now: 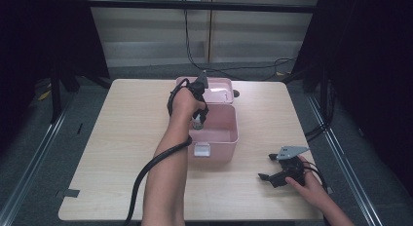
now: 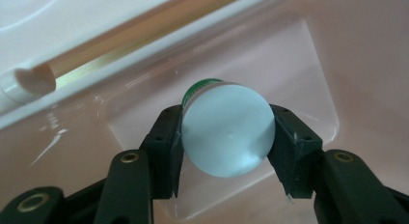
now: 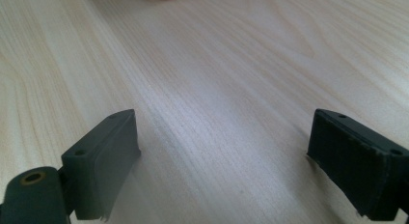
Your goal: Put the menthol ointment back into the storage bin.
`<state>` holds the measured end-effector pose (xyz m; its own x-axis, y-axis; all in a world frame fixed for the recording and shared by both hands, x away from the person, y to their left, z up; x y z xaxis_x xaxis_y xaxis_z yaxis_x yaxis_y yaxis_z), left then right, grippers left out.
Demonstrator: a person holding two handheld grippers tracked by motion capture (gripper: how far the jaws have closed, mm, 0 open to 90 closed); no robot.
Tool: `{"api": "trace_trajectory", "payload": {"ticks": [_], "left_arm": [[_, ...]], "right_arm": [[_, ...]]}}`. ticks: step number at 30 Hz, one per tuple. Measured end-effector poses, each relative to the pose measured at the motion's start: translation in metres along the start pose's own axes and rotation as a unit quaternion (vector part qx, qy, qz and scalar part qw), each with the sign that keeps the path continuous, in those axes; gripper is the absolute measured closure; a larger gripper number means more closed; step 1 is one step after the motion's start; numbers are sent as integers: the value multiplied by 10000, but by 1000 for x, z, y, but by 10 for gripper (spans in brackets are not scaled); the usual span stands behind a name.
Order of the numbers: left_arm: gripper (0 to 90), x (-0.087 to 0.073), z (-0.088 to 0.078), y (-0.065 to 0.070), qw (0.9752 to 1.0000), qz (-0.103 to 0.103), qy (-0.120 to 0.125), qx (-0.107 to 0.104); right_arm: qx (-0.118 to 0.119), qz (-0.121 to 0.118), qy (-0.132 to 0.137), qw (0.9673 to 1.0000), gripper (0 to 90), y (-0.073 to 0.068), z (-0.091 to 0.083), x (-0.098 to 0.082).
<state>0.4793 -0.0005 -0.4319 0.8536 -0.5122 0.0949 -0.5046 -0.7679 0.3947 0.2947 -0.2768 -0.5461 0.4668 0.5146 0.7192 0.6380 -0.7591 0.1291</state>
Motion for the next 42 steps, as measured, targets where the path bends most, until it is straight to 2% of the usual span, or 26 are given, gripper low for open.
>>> {"api": "trace_trajectory", "payload": {"ticks": [5,8,11,17,21,27,32,38,39,42], "left_arm": [[499,2,3,-1,9999,-114,98,11],[499,3,6,-3,9998,-114,128,49],[499,4,12,-4,9995,-244,203,9],[500,5,19,-7,9993,-343,137,63],[500,7,24,-8,9986,-413,305,94],[499,8,31,-8,9978,-536,374,81],[499,8,37,-11,9979,-519,372,118],[499,9,42,-12,9966,-657,472,140],[499,9,43,-12,9969,-652,408,162],[499,9,44,-12,9966,-667,467,140]], "right_arm": [[-1,-1,-1,10000,100,0,0,0],[-1,0,0,10000,100,0,0,0],[-1,0,0,10000,100,0,0,0],[2,2,-1,10000,100,0,0,0],[0,1,-1,10000,100,0,0,0],[-1,-1,1,10000,100,0,0,0],[12,9,-8,10000,100,0,0,0],[12,9,-8,10000,100,0,0,0],[11,10,-9,10000,100,0,0,0],[12,10,-9,10000,100,0,0,0]]}}
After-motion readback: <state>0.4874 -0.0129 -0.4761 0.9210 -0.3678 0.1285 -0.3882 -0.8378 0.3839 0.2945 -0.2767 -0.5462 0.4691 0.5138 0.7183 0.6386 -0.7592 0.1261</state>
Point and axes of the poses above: each handheld gripper's, and its own axes: z roughly forward along the jaws, x roughly out of its top, y roughly to its right, the point moved 5 cm from there along z, roughly forward along the jaws, and after that the axes turned 13 degrees about -x, right-handed, at the moved point
